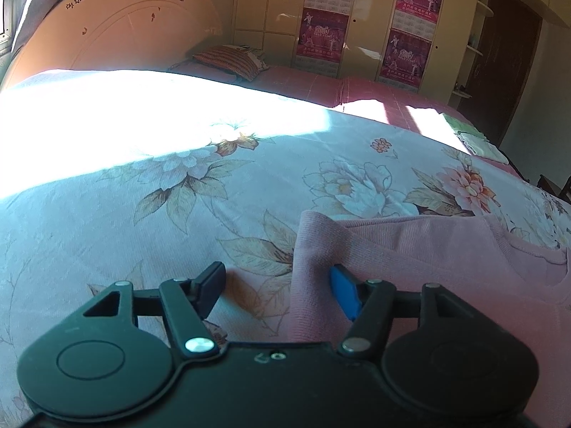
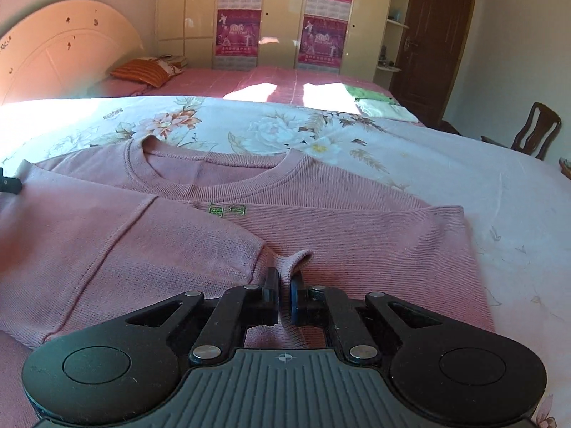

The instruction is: Fold small clothes

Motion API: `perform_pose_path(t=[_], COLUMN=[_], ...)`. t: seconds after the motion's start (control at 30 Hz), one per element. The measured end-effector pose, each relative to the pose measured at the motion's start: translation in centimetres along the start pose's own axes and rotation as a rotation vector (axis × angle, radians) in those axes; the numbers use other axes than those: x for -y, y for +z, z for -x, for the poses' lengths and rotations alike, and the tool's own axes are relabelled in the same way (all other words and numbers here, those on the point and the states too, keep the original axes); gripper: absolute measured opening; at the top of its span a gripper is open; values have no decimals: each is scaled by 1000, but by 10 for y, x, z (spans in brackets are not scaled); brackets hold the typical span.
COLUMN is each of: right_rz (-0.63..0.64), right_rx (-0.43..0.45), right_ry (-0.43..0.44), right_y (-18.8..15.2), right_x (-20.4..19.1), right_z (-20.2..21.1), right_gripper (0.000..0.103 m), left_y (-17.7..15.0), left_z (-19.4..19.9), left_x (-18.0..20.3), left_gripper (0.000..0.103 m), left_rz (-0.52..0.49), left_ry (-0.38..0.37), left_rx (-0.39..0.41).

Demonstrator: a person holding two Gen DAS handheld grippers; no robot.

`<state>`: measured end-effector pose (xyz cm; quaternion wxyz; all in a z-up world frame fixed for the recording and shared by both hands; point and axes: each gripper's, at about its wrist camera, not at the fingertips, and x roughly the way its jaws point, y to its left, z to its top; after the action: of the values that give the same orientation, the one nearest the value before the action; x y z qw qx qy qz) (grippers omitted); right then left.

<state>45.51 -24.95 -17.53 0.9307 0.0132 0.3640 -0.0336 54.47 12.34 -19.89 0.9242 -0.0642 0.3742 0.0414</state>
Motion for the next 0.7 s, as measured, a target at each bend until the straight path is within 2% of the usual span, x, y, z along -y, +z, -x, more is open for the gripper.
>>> perform_pose_path(t=[0.07, 0.13, 0.17, 0.2, 0.27, 0.33, 0.37, 0.4, 0.43, 0.57, 0.63, 0.7], right_rz=[-32, -62, -66, -59, -11, 15, -12, -33, -43, 11, 75, 76], right_rx=[36, 59, 68, 80, 110, 97, 94, 86, 67, -7, -86, -71], right_ry=[13, 61, 78, 85, 50, 6, 33, 72, 110, 185, 154, 138], right_y=[6, 9, 9, 9, 6, 4, 5, 5, 6, -6, -20, -26], right_x=[5, 5, 3, 0, -7, -8, -5, -2, -3, -17, -24, -21], right_z=[13, 24, 29, 33, 39, 39, 39, 40, 40, 37, 24, 28], right_gripper=[5, 8, 19, 43, 67, 66, 61, 47, 42, 39, 39, 39], left_y=[1, -2, -6, -12, -22, -35, -41, -48, -52, -74, -78, -73], left_z=[8, 23, 32, 42, 59, 76, 81, 86, 89, 85, 82, 84], left_x=[-3, -5, -5, -3, 2, 6, 8, 12, 15, 28, 29, 25], left_gripper=[57, 57, 57, 57, 59, 59, 59, 59, 59, 61, 62, 61], left_rz=[25, 30, 25, 3, -37, -54, -57, -67, -79, -138, -163, -129], left_ry=[1, -13, -28, -42, -53, -81, -95, -108, -115, -107, -82, -76], left_rx=[-3, 1, 8, 14, 24, 12, 2, -5, -8, -50, -35, -53])
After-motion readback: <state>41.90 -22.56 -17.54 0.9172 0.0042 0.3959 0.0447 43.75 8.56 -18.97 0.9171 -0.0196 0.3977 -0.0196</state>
